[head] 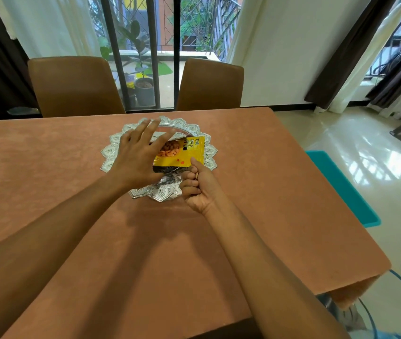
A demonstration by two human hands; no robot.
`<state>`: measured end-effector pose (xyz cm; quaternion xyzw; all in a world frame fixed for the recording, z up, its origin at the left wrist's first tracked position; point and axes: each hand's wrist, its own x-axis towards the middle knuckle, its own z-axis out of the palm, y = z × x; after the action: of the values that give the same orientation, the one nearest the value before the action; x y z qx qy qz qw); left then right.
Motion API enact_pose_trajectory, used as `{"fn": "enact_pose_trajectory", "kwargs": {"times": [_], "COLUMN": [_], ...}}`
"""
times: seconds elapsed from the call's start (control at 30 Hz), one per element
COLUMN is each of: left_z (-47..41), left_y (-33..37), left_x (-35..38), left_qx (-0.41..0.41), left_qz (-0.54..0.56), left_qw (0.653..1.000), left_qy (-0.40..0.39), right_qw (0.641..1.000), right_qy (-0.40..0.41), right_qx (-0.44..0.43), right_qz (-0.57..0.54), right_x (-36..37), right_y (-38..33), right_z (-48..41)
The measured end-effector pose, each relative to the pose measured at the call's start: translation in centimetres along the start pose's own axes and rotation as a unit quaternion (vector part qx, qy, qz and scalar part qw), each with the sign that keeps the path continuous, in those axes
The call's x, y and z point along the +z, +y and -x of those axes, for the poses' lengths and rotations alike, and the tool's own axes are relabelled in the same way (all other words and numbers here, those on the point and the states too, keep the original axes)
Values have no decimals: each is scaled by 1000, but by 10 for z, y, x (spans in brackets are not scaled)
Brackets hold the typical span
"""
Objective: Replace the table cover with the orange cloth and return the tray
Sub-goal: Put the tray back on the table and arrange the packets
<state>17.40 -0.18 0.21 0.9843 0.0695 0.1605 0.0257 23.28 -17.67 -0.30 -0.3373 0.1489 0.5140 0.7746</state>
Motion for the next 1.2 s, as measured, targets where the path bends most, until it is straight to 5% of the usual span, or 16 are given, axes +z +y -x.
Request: {"fn": "enact_pose_trajectory", "kwargs": {"times": [0.27, 0.4, 0.6, 0.8, 1.07, 1.2], "left_z": [-52, -56, -57, -44, -24, -16], "left_y": [-10, -16, -53, -59, -15, -16], "left_x": [20, 12, -16, -22, 9, 1], "left_qx": [2, 5, -82, -65, -11, -48], "left_qz": [-109, -47, 201, 194, -24, 95], "left_qw": [974, 984, 972, 975, 975, 963], "left_qy": [-199, -170, -91, -84, -220, -246], "right_qw": [1000, 999, 995, 983, 961, 950], "right_qy": [7, 22, 55, 80, 90, 98], "right_qx": [-12, -2, -26, -71, -89, -92], "right_qz": [-2, 42, 83, 152, 245, 281], "right_x": [-20, -29, -34, -22, -24, -31], "right_y": [-7, -9, -10, -4, 11, 20], "right_z": [0, 0, 0, 2, 12, 25]}}
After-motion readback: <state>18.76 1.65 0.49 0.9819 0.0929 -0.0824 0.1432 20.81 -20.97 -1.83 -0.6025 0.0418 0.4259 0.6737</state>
